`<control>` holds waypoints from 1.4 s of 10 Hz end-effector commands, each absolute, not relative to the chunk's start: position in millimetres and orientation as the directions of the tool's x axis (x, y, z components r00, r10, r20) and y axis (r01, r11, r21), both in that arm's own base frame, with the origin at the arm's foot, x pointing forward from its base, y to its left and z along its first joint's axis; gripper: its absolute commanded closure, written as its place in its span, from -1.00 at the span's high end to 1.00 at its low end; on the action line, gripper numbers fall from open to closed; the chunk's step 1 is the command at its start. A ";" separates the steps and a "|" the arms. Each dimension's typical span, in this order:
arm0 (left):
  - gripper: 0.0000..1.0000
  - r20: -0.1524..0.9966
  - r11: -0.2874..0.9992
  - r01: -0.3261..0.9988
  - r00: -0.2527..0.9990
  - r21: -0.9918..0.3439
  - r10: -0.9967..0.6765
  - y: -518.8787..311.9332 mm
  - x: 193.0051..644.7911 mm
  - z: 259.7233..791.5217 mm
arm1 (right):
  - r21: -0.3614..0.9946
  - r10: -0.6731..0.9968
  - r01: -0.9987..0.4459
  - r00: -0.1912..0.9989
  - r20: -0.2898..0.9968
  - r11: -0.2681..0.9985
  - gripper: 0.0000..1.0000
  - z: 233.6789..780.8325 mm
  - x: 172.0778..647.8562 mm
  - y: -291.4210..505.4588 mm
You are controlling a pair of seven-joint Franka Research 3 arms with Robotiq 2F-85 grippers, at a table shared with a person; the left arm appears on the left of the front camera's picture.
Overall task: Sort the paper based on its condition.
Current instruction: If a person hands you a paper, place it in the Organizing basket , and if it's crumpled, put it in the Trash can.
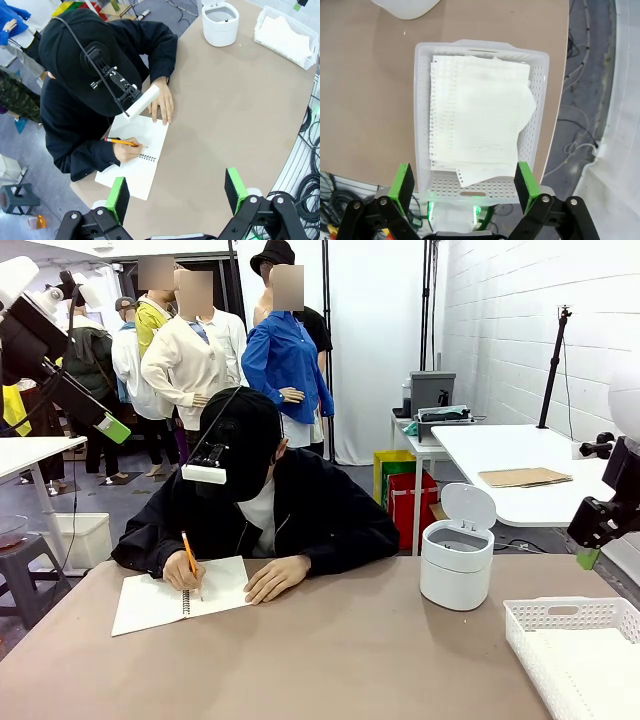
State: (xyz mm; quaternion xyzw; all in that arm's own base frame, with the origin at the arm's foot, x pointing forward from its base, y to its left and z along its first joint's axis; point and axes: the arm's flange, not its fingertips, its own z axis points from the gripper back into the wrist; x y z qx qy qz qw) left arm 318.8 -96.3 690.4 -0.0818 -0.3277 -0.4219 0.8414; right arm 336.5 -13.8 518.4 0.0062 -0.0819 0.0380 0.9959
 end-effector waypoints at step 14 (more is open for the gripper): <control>1.00 0.622 0.631 0.764 0.429 0.137 -0.655 -95.7 318.5 690.7 | 0.001 0.696 -0.777 0.564 0.444 0.629 1.00 630.8 428.3 171.0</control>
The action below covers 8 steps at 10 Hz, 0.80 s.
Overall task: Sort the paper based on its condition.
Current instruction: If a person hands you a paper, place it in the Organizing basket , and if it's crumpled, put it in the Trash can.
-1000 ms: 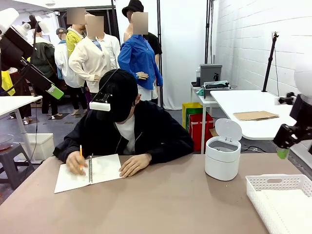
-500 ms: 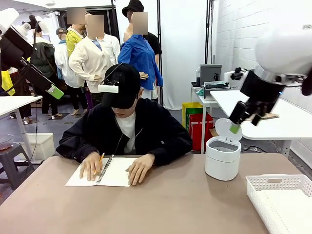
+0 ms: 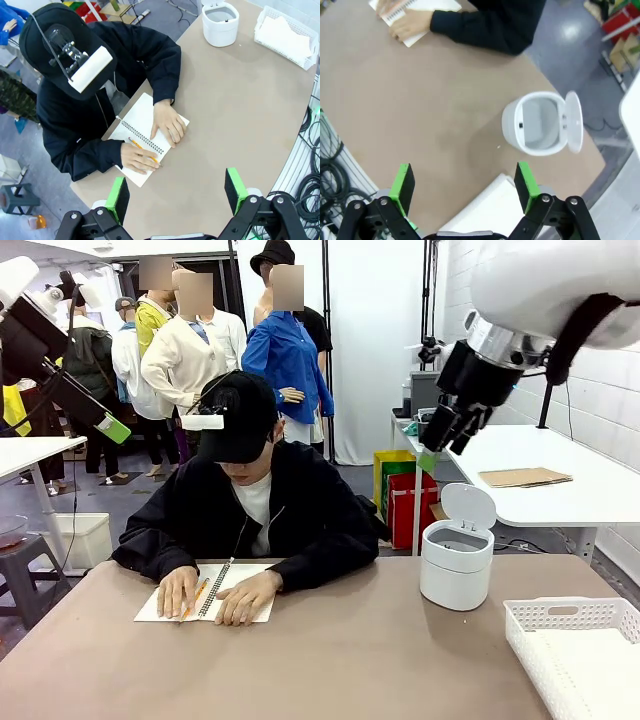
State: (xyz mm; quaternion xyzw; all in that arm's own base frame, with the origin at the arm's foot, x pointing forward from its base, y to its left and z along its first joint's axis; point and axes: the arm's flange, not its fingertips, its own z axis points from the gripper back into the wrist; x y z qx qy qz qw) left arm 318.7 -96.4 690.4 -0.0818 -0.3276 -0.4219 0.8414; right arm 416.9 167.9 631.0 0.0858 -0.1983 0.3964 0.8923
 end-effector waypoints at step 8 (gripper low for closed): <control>1.00 0.622 0.631 0.764 0.429 0.137 -0.655 -95.7 318.5 690.7 | 0.104 0.564 -0.800 0.502 0.656 0.591 1.00 663.2 433.1 213.1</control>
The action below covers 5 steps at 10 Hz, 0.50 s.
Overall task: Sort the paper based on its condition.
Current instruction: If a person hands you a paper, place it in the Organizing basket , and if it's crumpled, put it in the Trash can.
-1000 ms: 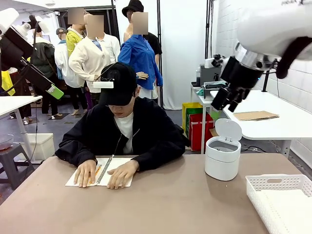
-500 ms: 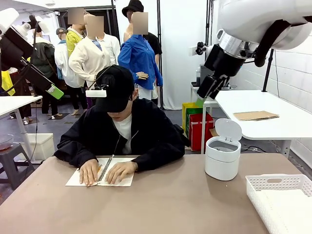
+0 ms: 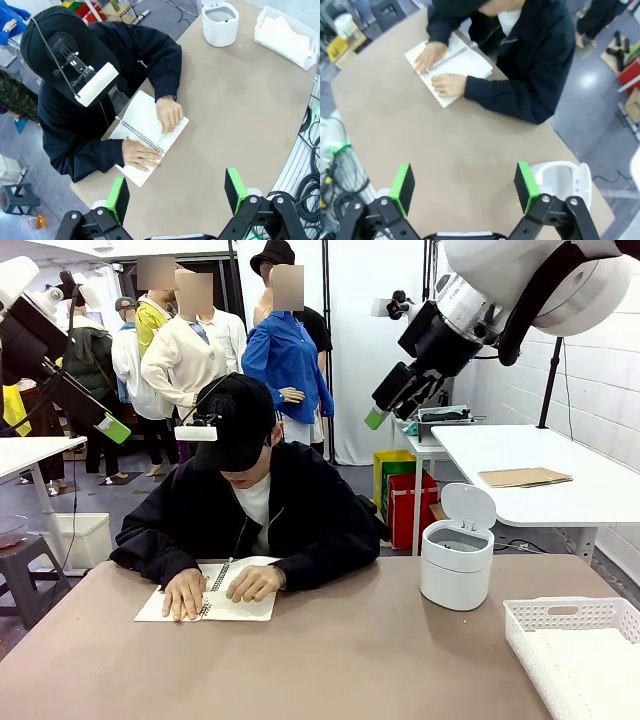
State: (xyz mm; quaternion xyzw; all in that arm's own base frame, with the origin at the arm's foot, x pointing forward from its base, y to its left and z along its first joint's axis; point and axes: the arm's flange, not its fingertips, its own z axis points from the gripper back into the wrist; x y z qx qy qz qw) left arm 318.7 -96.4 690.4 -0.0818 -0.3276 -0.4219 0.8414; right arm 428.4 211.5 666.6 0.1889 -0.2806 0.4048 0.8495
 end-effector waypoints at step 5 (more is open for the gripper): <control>1.00 0.622 0.631 0.764 0.429 0.137 -0.655 -95.7 318.5 690.7 | 0.095 0.515 -0.772 0.505 0.692 0.629 1.00 676.9 421.9 220.6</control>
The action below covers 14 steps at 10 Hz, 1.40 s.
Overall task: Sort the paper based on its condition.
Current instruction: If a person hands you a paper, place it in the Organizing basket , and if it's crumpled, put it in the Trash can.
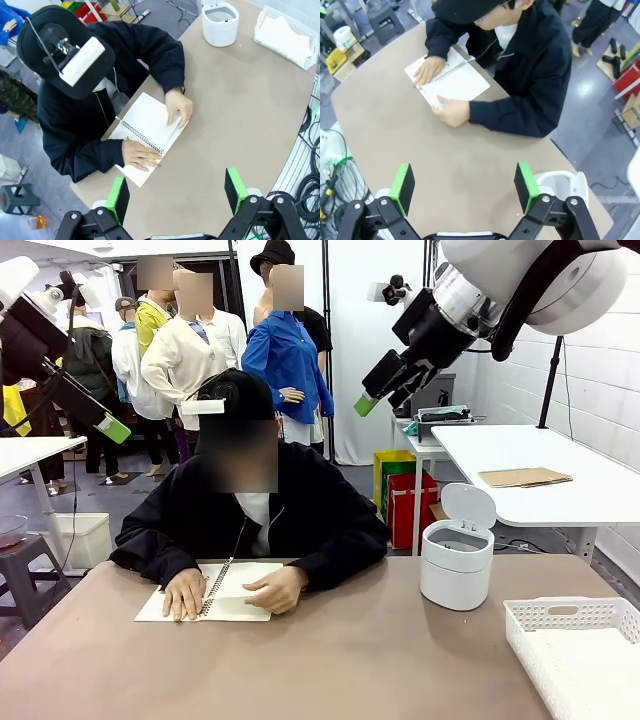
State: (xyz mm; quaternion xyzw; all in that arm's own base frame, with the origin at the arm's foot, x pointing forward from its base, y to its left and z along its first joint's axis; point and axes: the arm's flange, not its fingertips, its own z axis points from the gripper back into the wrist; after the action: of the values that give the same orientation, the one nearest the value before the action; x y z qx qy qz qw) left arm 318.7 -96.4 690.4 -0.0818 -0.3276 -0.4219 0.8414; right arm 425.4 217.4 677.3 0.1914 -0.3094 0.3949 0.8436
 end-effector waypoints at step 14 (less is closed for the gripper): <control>1.00 0.622 0.631 0.764 0.429 0.137 -0.655 -95.7 318.5 690.7 | 0.080 0.541 -0.781 0.498 0.677 0.619 1.00 679.3 423.8 218.6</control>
State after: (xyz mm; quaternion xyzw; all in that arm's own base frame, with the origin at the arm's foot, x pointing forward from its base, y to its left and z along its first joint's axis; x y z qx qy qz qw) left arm 318.7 -96.4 690.4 -0.0818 -0.3276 -0.4219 0.8414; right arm 423.0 219.1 680.1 0.1944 -0.3119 0.3890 0.8447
